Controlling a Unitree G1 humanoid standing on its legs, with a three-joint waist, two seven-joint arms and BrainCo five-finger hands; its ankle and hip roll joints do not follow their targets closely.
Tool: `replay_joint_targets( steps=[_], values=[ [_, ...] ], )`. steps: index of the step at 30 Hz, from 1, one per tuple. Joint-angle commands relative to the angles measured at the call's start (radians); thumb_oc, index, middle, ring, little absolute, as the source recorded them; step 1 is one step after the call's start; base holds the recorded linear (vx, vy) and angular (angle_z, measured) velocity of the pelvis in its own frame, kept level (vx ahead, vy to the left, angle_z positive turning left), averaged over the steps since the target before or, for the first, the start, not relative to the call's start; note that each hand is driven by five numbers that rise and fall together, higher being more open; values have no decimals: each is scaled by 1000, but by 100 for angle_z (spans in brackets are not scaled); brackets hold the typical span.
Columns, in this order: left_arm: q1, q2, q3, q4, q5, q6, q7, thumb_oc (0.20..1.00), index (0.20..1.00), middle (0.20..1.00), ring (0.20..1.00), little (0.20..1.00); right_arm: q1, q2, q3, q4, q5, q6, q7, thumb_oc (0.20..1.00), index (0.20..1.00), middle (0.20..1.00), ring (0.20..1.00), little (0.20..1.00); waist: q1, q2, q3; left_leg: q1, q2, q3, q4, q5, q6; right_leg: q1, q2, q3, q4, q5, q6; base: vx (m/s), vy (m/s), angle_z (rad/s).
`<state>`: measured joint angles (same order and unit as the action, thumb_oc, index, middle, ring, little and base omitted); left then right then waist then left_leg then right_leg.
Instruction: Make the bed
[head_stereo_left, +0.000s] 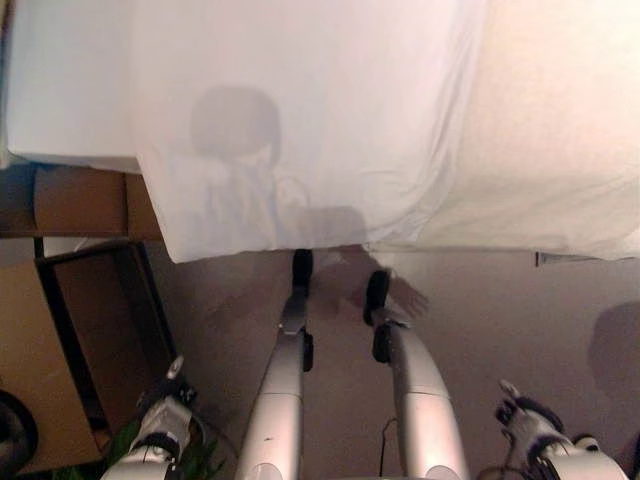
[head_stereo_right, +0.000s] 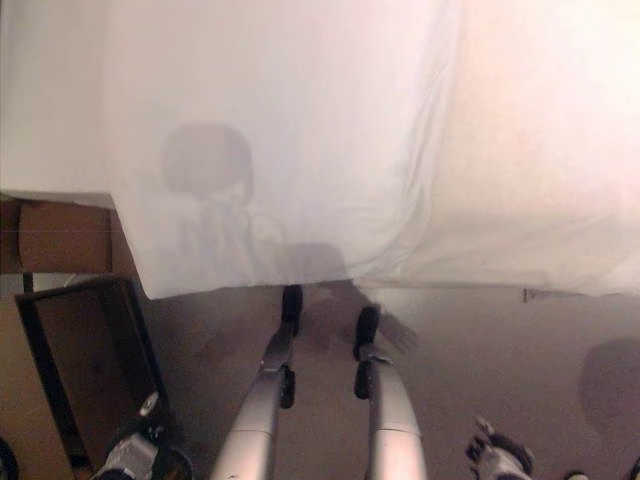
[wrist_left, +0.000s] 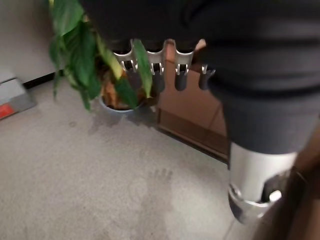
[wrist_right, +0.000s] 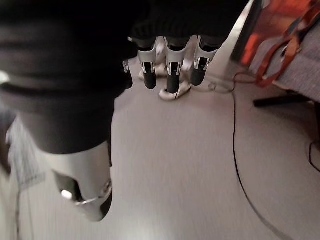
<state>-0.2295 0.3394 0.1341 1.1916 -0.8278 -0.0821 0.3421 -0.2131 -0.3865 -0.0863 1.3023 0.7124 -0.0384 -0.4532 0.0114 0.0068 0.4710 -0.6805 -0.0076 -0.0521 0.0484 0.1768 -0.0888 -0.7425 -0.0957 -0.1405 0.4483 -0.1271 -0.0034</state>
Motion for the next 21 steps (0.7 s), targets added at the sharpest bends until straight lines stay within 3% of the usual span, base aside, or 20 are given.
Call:
replay_joint_targets(
  steps=[1,6,9,13,21],
  values=[
    [-5,-13,-46,-8,161,-5,-16,1000,1000,1000,1000,1000,-34,-50,-6,-60,-67,-33,5,1000,1000,1000,1000,1000,-14,20,49,89,-55,36,103,-113,43,161,10,-6,-231,132,74,-49,-40,-13],
    [38,-17,-129,-68,322,-10,-38,1000,1000,1000,1000,1000,-2,-67,64,-124,-215,-25,35,1000,1000,1000,1000,1000,-16,25,49,244,-45,33,90,-113,41,303,17,-9,-222,115,72,-57,-41,-6],
    [55,-12,-238,-131,505,-15,-100,1000,1000,1000,1000,1000,13,-75,154,-180,-358,-21,122,1000,1000,1000,1000,1000,-16,30,49,404,-36,23,55,-103,40,459,24,-12,-239,100,72,-33,-73,-4],
    [66,-14,-338,-138,708,-14,-107,1000,1000,1000,1000,1000,37,-52,222,-219,-472,-21,161,1000,1000,1000,1000,1000,-19,31,-53,496,-30,19,-4,-91,39,550,39,-21,-295,105,79,43,-58,0],
    [90,-95,-367,19,834,27,-172,1000,1000,1000,1000,1000,59,48,361,-108,-663,36,270,1000,1000,1000,1000,1000,-9,13,-241,649,-19,44,-84,-101,38,703,63,-9,-428,141,91,53,-43,2]
  ],
)
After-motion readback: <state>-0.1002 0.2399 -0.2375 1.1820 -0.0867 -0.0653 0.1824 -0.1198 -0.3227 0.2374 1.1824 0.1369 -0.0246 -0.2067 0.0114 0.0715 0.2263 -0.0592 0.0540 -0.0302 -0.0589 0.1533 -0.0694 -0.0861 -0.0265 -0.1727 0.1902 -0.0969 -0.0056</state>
